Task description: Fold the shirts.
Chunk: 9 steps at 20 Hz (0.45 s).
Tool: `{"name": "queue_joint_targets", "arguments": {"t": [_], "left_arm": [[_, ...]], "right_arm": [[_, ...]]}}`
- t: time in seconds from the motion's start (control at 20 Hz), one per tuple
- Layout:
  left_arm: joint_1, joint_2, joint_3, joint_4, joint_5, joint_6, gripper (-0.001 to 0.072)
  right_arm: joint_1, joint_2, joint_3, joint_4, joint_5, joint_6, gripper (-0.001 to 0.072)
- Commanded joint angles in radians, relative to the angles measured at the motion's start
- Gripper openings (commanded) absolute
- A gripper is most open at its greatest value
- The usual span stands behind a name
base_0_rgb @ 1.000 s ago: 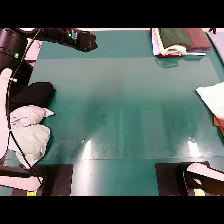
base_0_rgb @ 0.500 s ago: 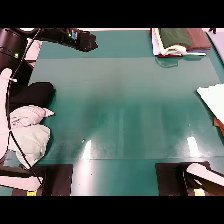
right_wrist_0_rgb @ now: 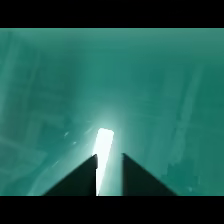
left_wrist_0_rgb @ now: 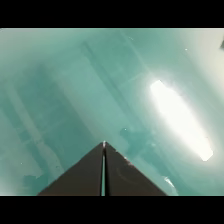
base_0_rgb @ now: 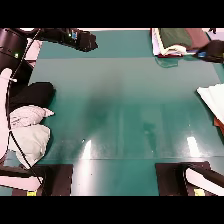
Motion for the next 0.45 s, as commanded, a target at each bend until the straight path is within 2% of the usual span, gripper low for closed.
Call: {"name": "queue_joint_targets", "arguments": {"t": [0.0,0.4], "left_arm": [[0.0,0.001,0.0,0.0,0.001,0.0,0.0024],[0.0,0.001,0.0,0.0,0.005,0.0,0.0024]], "right_arm": [[0.225,-0.022,0.0,-0.019,-0.052,-0.003,0.002],[0.306,-0.034,0.0,-0.016,-0.069,-0.001,0.002]]}}
